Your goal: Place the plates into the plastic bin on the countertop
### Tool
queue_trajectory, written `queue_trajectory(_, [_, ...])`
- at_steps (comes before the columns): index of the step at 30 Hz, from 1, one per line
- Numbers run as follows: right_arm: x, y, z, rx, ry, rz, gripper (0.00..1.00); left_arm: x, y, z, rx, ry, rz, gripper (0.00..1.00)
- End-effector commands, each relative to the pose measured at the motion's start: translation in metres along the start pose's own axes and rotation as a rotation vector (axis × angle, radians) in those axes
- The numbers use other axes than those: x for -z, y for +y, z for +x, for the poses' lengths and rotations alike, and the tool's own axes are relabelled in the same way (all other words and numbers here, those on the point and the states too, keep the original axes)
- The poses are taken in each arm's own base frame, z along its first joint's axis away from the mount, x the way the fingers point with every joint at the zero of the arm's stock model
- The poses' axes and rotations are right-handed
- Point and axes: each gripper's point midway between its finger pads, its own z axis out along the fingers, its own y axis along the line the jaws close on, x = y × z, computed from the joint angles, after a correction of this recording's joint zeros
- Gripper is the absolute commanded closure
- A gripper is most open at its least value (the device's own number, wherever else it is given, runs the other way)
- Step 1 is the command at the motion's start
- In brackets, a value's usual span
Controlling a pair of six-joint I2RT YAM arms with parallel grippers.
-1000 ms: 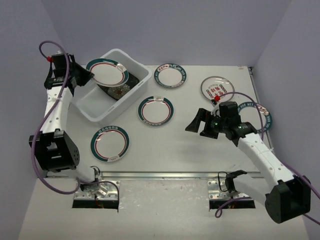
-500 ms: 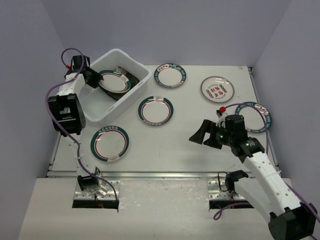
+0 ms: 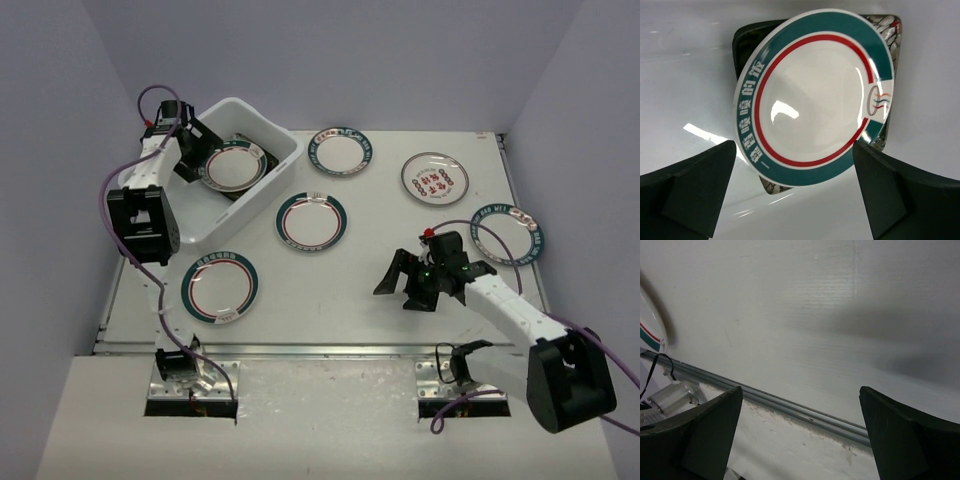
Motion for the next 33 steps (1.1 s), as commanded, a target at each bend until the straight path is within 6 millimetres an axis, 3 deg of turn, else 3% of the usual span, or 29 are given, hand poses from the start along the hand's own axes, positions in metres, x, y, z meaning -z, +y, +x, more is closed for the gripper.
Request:
queue_trajectory(1, [-0.021, 0.044, -0.056, 0.058, -0.158, -0.162, 0.01, 0.066, -0.007, -0.023, -0.062, -0.074, 0.025, 0.0])
queue_trajectory(4, [-0.051, 0.061, -0.087, 0.057, -0.16, -0.202, 0.01, 0.13, -0.022, -0.025, -0.113, -0.116, 0.128, 0.0])
queue_trajectory(5, [-0.048, 0.07, -0.095, 0.068, -0.177, -0.218, 0.01, 0.123, -0.019, -0.014, -0.122, -0.082, 0.13, 0.0])
queue_trajectory(7, [-0.075, 0.067, -0.109, 0.029, -0.172, -0.2, 0.02, 0.166, -0.026, 0.014, -0.176, -0.093, 0.242, 0.0])
queue_trajectory(9, [-0.097, 0.071, -0.125, -0.031, -0.167, -0.211, 0.04, 0.197, -0.022, 0.046, -0.223, -0.11, 0.297, 0.0])
queue_trajectory(11, [-0.131, 0.063, -0.125, -0.093, -0.115, -0.215, 0.14, 0.228, -0.007, 0.085, -0.27, -0.134, 0.327, 0.0])
queue_trajectory(12, [-0.14, 0.063, -0.126, -0.117, -0.101, -0.224, 0.17, 0.227, 0.0, 0.112, -0.306, -0.095, 0.322, 0.0])
queue_trajectory(13, [-0.146, 0.066, -0.129, -0.155, -0.093, -0.238, 0.2, 0.213, 0.028, 0.137, -0.314, -0.043, 0.268, 0.0])
queue_trajectory(14, [-0.16, 0.057, -0.125, -0.177, -0.072, -0.221, 0.31, 0.213, 0.054, 0.155, -0.313, -0.019, 0.238, 0.0])
queue_trajectory(15, [-0.161, 0.06, -0.131, -0.182, -0.086, -0.226, 0.32, 0.225, 0.053, 0.153, -0.31, -0.045, 0.266, 0.0])
queue_trajectory(16, [-0.174, 0.052, -0.133, -0.203, -0.074, -0.188, 0.38, 0.224, 0.076, 0.168, -0.318, -0.021, 0.236, 0.0])
queue_trajectory(19, [-0.191, 0.035, -0.129, -0.226, -0.039, -0.097, 0.71, 0.24, 0.113, 0.178, -0.354, -0.041, 0.192, 0.0])
queue_trajectory(23, [-0.188, 0.033, -0.127, -0.173, -0.068, -0.088, 0.98, 0.253, 0.134, 0.184, -0.397, -0.042, 0.159, 0.0])
queue_trajectory(28, [-0.156, 0.057, -0.122, -0.13, -0.071, -0.189, 1.0, 0.252, 0.118, 0.216, -0.437, 0.105, 0.308, 0.0])
queue_trajectory(30, [-0.108, 0.075, -0.125, -0.042, -0.126, -0.192, 1.0, 0.25, 0.099, 0.231, -0.451, 0.204, 0.399, 0.0])
queue_trajectory(33, [-0.076, 0.07, -0.111, 0.098, -0.082, -0.103, 1.0, 0.252, 0.075, 0.237, -0.469, 0.242, 0.527, 0.0])
